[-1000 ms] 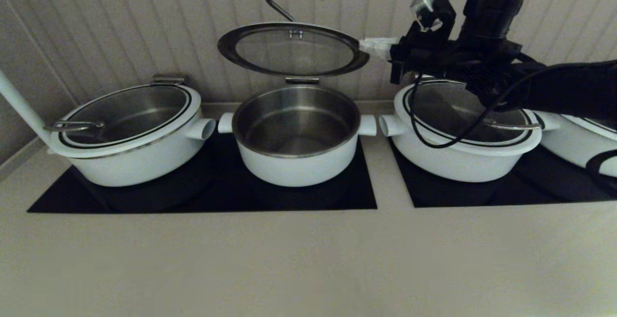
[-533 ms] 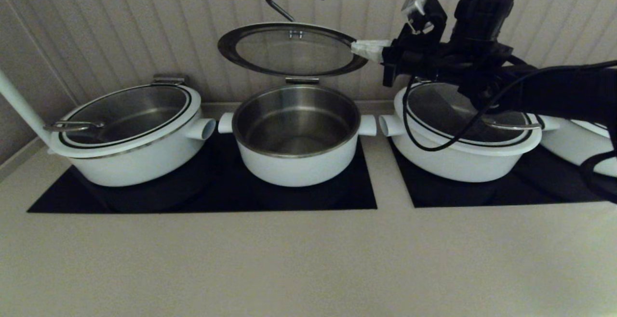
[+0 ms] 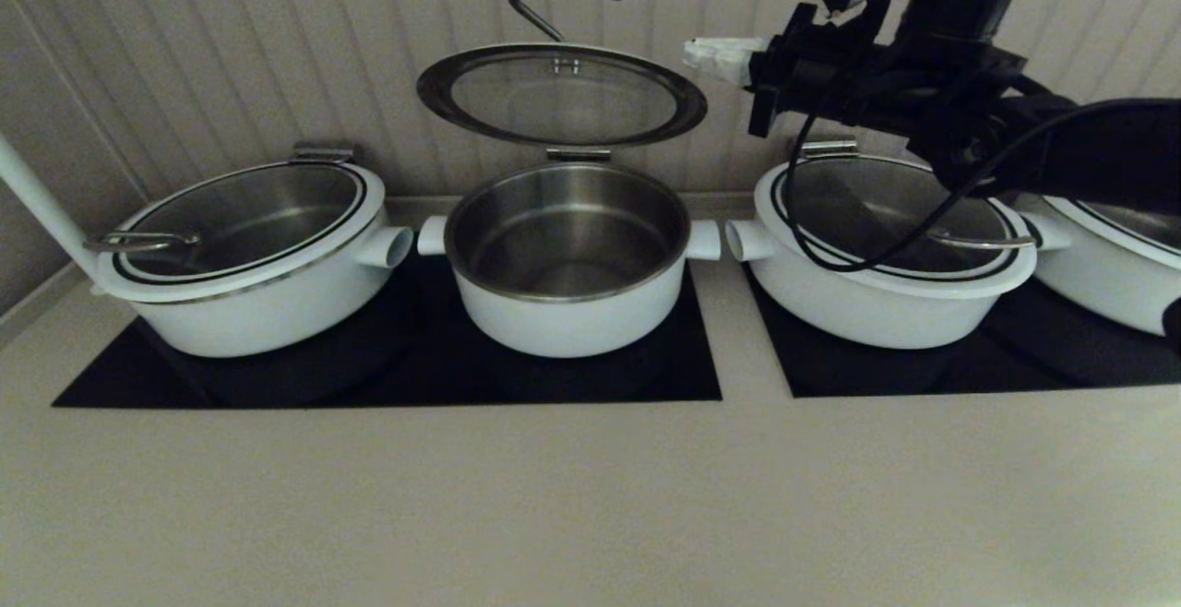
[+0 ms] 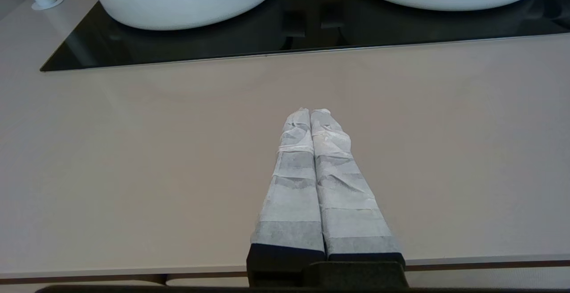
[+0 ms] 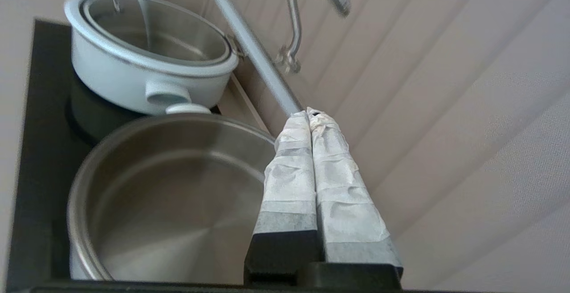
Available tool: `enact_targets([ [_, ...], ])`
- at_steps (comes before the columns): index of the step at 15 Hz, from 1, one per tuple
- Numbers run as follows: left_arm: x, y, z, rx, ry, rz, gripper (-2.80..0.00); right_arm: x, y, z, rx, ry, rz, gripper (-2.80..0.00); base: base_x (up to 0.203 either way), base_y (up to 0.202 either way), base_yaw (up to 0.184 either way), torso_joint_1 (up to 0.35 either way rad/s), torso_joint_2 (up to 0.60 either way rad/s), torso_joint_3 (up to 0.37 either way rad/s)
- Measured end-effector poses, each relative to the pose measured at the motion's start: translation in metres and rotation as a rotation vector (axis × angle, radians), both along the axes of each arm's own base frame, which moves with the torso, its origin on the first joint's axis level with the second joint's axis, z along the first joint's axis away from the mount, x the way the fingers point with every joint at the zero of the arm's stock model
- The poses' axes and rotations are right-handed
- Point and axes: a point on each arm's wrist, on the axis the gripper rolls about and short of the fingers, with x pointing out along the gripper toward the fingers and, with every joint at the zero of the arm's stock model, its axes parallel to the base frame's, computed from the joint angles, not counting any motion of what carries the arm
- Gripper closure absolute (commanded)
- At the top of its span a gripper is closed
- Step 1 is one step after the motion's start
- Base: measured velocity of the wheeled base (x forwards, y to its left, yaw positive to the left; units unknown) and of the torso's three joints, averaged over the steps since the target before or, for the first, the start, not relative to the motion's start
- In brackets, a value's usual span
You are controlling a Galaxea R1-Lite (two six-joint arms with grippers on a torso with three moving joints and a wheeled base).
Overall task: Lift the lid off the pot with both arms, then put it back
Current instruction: Close the pot lid
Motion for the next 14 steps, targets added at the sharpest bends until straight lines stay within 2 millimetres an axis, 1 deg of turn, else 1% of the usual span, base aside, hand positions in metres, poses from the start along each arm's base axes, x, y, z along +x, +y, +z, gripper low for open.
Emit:
enact_targets([
  [3,0.0,0.0,0.0,0.0,0.0,0.0,0.0,0.003,-0.003,-0.002,0.009,0.01,-0.012,0.0,0.0,0.0,0.0,0.0,0.0,0.0],
  [5,0.0,0.0,0.0,0.0,0.0,0.0,0.0,0.012,-0.006,-0.01,0.013,-0.001,-0.027,0.0,0.0,0.0,0.0,0.0,0.0,0.0],
  [9,0.0,0.0,0.0,0.0,0.0,0.0,0.0,0.034,-0.014,-0.032,0.017,-0.002,-0.064,0.0,0.0,0.0,0.0,0.0,0.0,0.0],
  [12,0.0,0.0,0.0,0.0,0.0,0.0,0.0,0.041,-0.014,-0.043,0.015,0.009,-0.075,0.0,0.0,0.0,0.0,0.0,0.0,0.0],
  [14,0.0,0.0,0.0,0.0,0.0,0.0,0.0,0.043,-0.014,-0.045,0.015,0.011,-0.075,0.0,0.0,0.0,0.0,0.0,0.0,0.0],
])
